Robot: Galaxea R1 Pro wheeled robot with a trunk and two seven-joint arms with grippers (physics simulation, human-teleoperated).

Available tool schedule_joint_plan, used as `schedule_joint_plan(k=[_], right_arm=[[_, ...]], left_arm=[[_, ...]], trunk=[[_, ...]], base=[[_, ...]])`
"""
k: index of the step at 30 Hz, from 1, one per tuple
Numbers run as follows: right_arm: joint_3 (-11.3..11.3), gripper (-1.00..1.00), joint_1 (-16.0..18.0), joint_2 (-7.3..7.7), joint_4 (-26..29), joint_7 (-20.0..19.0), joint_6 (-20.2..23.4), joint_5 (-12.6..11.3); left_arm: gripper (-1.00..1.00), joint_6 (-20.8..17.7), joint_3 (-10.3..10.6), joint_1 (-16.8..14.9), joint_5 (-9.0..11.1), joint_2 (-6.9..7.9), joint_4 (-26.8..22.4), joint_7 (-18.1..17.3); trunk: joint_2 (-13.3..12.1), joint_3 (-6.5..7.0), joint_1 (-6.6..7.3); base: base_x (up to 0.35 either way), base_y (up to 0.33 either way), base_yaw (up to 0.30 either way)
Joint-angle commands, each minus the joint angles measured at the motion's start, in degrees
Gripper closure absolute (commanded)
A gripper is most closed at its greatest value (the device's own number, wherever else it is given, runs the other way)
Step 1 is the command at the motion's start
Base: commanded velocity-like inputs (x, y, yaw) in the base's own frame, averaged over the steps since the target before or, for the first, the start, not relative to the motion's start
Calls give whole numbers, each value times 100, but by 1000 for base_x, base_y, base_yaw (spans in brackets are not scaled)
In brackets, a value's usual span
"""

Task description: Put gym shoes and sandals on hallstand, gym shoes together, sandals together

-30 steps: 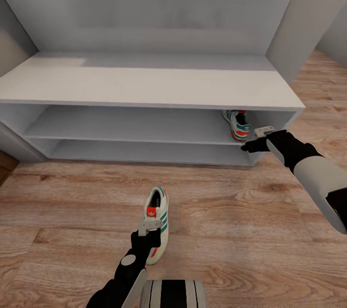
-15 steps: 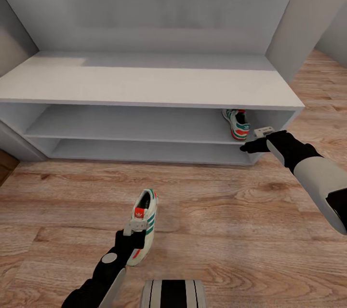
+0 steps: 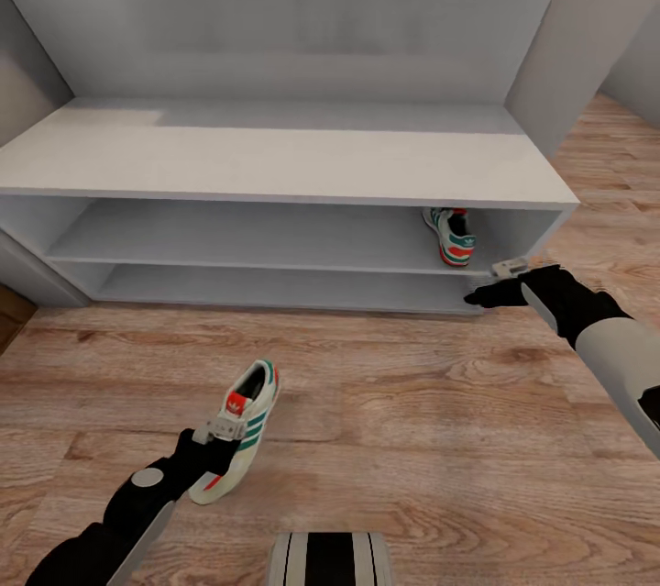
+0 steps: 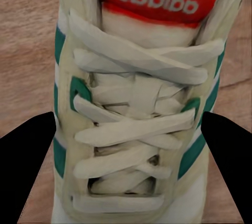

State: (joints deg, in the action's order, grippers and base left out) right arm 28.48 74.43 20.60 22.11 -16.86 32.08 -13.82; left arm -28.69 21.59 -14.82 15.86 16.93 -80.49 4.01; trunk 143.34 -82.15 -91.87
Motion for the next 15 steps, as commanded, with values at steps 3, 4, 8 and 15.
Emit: schedule_joint_plan(k=[3, 4, 8, 15], right_arm=[[0, -100, -296, 121, 198, -223, 0, 0], [-2, -100, -422, 174, 302, -307, 0, 1], [-2, -100, -1018, 488, 907, -681, 0, 1], [-39, -100, -1855, 1053, 1626, -1437, -42, -16]], left_arm=[[100, -59, 15, -7, -14, 137, -31, -147], [100, -73, 18, -12, -17, 192, -38, -212], [100, -107, 28, -27, -30, 428, -75, -592], [100, -136, 35, -37, -404, 667, -136, -1376]], trunk=[[0, 0, 0], [0, 0, 0], [0, 0, 0], [0, 0, 0]], base=[[0, 0, 0], [0, 0, 0], [0, 0, 0], [0, 0, 0]])
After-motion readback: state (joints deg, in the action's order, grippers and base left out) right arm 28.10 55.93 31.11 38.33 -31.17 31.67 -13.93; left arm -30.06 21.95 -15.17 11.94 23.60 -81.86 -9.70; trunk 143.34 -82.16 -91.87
